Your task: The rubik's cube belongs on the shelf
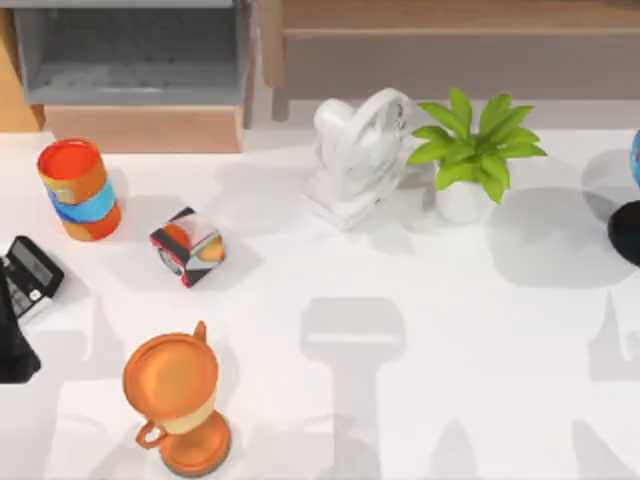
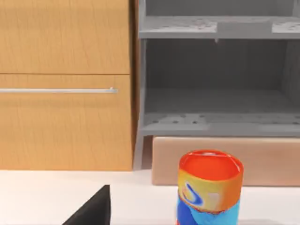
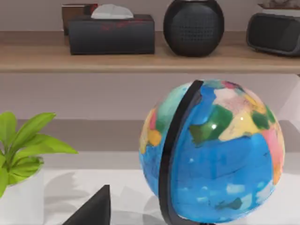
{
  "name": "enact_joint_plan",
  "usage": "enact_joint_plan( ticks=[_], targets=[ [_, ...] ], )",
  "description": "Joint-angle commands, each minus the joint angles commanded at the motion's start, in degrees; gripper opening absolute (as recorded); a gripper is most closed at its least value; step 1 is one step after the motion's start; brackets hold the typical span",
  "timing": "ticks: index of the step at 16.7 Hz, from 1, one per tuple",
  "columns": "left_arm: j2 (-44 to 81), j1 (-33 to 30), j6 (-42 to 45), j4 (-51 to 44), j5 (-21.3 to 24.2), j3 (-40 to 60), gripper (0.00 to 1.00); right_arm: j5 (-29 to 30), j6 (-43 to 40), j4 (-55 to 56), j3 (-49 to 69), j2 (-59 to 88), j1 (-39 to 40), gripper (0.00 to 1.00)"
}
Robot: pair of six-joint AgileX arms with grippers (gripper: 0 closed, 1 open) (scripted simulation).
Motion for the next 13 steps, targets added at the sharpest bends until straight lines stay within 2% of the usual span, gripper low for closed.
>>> enact_joint_plan(
  ticks=[6, 13],
  targets=[
    [4.86, 0.99, 3.54, 2.62, 1.05, 2.43, 1.00, 0.00, 0.00, 0.00, 0.00, 0.00, 0.00, 1.00],
    [30.23, 6.03, 21.57, 15.92, 6.33, 14.77, 1.00, 0.00, 0.00, 0.00, 0.00, 0.00, 0.00, 1.00]
  ],
)
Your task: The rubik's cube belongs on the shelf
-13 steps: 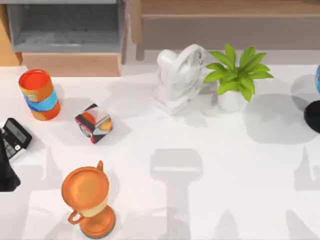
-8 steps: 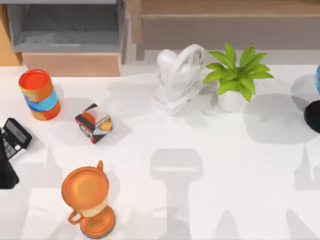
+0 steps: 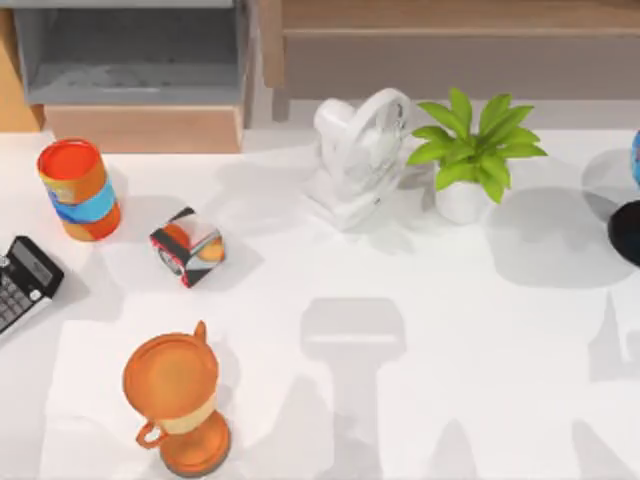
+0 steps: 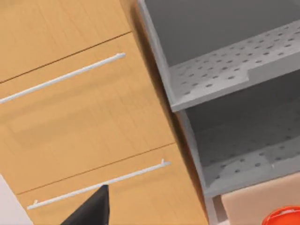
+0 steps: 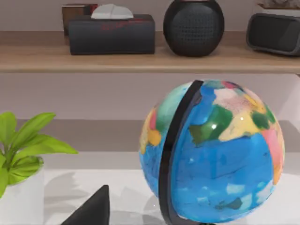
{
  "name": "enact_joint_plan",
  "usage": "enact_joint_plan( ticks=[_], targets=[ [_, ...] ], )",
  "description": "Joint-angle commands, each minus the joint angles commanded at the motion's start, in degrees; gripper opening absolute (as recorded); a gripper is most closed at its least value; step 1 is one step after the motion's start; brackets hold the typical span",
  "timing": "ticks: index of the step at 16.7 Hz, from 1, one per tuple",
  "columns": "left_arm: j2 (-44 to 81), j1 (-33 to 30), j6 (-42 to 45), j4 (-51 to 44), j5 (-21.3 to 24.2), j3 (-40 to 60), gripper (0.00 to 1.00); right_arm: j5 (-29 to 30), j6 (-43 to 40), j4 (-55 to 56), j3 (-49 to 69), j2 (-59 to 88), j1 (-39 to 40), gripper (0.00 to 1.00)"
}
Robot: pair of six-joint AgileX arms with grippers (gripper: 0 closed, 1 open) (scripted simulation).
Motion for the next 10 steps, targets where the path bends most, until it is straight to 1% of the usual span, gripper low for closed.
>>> enact_joint_plan(
  ticks=[10],
  targets=[
    [54.30, 9.95, 37.70, 27.82, 11.18, 26.01, 1.00, 0.00, 0.00, 0.00, 0.00, 0.00, 0.00, 1.00]
  ],
)
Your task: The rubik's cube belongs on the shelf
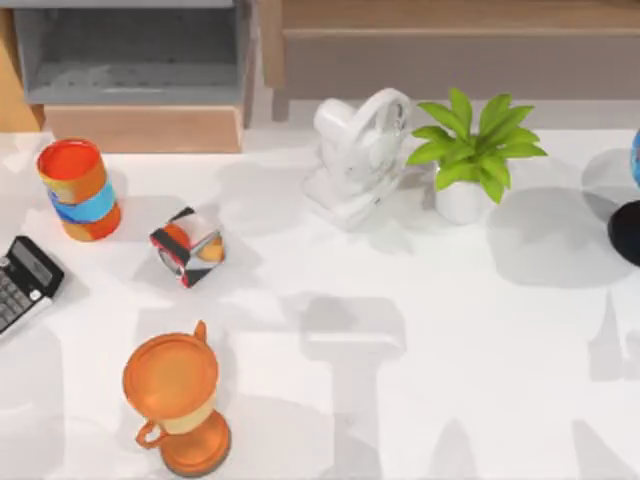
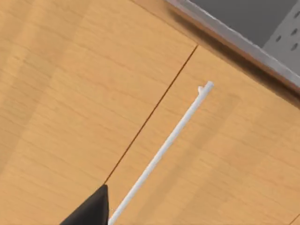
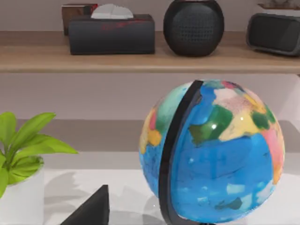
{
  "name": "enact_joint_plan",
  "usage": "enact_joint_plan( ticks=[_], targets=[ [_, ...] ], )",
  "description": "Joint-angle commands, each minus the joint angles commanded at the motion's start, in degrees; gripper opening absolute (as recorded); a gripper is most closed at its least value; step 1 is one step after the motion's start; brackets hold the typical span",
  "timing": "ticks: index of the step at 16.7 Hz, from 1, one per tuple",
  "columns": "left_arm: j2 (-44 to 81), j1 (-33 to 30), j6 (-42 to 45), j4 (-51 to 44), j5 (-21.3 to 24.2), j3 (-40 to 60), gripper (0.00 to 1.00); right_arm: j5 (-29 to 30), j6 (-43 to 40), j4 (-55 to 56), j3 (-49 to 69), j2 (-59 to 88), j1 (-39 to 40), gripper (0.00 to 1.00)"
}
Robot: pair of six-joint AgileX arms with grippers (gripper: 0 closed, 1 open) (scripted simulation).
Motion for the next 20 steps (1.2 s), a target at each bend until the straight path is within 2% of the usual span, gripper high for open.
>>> enact_joint_plan(
  ticks=[6, 10, 13, 20],
  targets=[
    [29.41, 5.12, 20.01, 14.93, 5.79, 14.07, 1.00, 0.00, 0.00, 0.00, 0.00, 0.00, 0.00, 1.00],
    [41.98, 7.32, 28.66, 21.43, 8.29, 20.21, 1.00, 0.00, 0.00, 0.00, 0.00, 0.00, 0.00, 1.00],
    [46.02, 8.00, 31.43, 23.52, 9.12, 22.19, 1.00, 0.00, 0.00, 0.00, 0.00, 0.00, 0.00, 1.00],
    [46.37, 7.65, 31.49, 23.12, 8.84, 22.90, 1.00, 0.00, 0.00, 0.00, 0.00, 0.00, 0.00, 1.00]
  ],
)
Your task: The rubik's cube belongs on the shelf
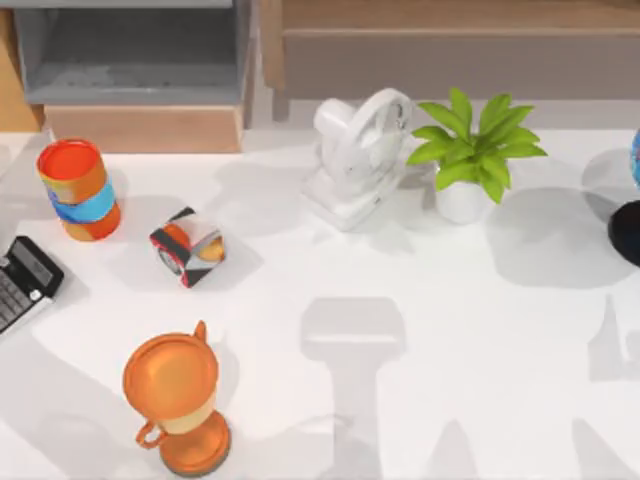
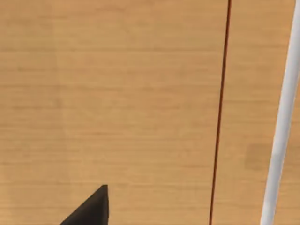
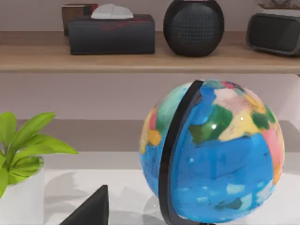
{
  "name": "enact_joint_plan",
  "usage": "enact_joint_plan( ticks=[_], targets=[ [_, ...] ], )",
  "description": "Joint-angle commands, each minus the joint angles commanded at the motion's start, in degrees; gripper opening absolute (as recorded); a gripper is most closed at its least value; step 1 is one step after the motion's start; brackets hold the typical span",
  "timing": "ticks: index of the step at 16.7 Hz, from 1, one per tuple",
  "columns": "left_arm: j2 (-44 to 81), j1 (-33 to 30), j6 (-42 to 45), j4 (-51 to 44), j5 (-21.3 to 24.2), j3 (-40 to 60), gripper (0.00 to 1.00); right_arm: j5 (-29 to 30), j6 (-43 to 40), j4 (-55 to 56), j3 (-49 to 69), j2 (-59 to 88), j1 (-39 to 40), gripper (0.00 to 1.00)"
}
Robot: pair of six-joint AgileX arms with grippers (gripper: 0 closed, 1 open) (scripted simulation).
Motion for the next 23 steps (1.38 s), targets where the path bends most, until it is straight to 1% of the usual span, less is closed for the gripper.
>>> enact_joint_plan(
  ticks=[5, 9, 22, 23],
  targets=[
    [2.62, -0.99, -0.01, -2.74, -1.03, 5.44, 1.00, 0.00, 0.00, 0.00, 0.00, 0.00, 0.00, 1.00],
    [2.84, -1.09, -0.02, -2.99, -1.12, 5.91, 1.00, 0.00, 0.00, 0.00, 0.00, 0.00, 0.00, 1.00],
    [2.84, -1.09, -0.02, -2.99, -1.12, 5.91, 0.02, 0.00, 0.00, 0.00, 0.00, 0.00, 0.00, 1.00],
    [2.84, -1.09, -0.02, -2.99, -1.12, 5.91, 0.00, 0.00, 0.00, 0.00, 0.00, 0.00, 0.00, 1.00]
  ],
)
